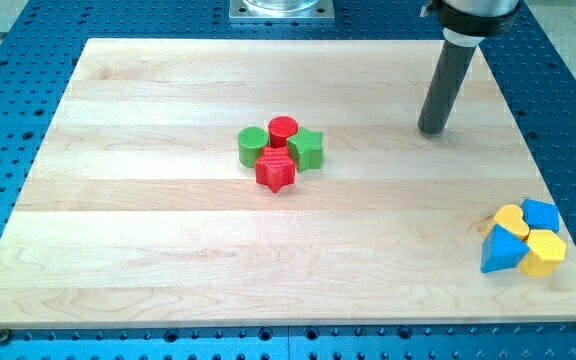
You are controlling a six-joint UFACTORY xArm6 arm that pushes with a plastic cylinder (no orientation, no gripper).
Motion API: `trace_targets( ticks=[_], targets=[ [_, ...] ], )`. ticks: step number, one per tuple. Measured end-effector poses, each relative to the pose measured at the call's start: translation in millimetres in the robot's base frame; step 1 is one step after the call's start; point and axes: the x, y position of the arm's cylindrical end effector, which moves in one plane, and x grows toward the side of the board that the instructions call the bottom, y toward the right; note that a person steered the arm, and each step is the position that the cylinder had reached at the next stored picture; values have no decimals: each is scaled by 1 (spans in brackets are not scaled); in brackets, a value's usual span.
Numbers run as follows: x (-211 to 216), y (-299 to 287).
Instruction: Place your hand to the right of the green star
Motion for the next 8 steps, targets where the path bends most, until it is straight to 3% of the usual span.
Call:
trace_targets(
  ticks=[4,6,7,8],
  targets=[
    [2,9],
    [25,38],
    [25,31],
    [33,-17]
  ],
)
